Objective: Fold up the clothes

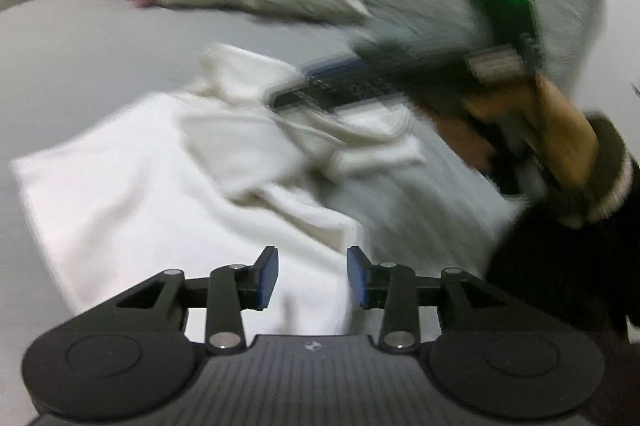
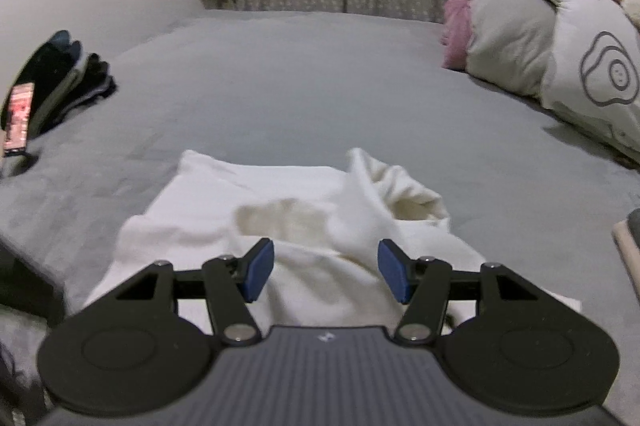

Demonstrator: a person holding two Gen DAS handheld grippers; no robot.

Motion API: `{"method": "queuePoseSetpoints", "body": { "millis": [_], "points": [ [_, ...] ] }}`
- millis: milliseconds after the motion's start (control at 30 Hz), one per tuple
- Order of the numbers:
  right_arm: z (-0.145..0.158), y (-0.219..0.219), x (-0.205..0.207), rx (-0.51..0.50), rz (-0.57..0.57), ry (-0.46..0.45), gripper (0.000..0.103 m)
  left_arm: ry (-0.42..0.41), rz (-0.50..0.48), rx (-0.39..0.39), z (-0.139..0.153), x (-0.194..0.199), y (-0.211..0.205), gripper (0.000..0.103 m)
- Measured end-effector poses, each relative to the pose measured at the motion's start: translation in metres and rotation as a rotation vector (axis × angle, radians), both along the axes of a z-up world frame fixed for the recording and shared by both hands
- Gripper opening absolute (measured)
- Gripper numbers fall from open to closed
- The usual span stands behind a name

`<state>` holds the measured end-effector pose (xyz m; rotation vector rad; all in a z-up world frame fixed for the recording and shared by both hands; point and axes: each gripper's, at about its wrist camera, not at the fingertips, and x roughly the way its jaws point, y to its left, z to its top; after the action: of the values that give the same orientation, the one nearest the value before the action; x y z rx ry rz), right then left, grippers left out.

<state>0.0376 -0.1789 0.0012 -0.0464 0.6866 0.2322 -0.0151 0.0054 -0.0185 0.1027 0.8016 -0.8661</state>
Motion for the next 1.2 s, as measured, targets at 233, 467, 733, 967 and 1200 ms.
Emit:
{"method": "queuePoseSetpoints", "body": {
  "millis": [233, 467, 733, 967, 1200],
  "points": [
    [-0.008, 0.018, 0.004, 0.072, 0.060, 0.052, 0.061, -0.044, 0.309, 0.135, -0.017, 0.063, 0.023, 0.045],
    [-0.023, 0.037, 0.008, 0.063, 0.089, 0.097, 0.059, -0.030, 0.476, 0.128, -0.041, 0.123, 0.032, 0.047],
    [-0.035, 0.039, 0.007, 0.030, 0.077, 0.097, 0.053, -0.104, 0.471, 0.111, -0.070, 0.177, 0.045, 0.056],
    [-0.041, 0.045, 0.010, -0.001, 0.079, 0.068, 0.047, -0.128, 0.434, -0.031, -0.081, 0.192, 0.052, 0.026],
    [-0.042, 0.030, 0.004, 0.032, 0.065, 0.079, 0.017, -0.169, 0.501, 0.030, -0.074, 0.174, 0.035, 0.010]
  ]
}}
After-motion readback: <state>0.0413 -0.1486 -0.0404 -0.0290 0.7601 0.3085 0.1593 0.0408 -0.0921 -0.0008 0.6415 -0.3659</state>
